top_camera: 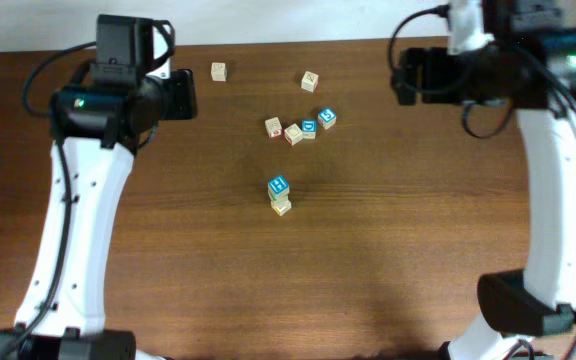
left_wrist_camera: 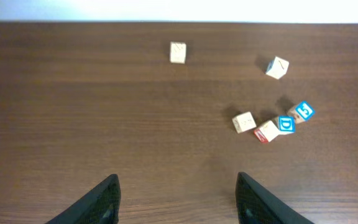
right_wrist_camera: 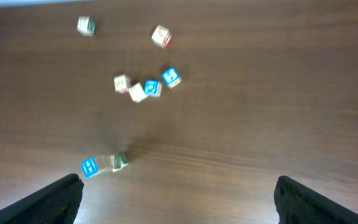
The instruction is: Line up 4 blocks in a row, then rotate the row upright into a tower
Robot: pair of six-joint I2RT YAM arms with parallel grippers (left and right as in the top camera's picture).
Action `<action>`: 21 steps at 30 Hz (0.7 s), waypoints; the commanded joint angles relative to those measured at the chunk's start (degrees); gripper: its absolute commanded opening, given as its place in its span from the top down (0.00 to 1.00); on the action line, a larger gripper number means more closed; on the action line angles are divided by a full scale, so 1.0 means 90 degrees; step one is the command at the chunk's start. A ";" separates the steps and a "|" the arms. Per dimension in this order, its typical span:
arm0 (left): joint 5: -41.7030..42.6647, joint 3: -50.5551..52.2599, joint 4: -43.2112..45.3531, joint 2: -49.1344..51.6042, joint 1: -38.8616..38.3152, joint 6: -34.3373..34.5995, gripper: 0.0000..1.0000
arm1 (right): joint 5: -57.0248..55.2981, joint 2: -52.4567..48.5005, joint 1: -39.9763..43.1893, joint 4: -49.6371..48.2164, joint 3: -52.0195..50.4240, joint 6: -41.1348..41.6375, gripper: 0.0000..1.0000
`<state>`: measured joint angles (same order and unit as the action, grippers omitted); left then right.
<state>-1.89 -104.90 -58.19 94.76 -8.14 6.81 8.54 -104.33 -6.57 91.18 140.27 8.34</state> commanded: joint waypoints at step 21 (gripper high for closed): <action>-0.0272 -0.0051 -0.0124 -0.0114 0.0007 -0.0005 0.01 | -0.1146 0.2232 0.0109 0.0478 0.0189 -0.0051 0.02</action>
<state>-3.51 -104.90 -59.20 93.93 -8.16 7.07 0.40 -84.16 -5.98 96.92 141.64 8.32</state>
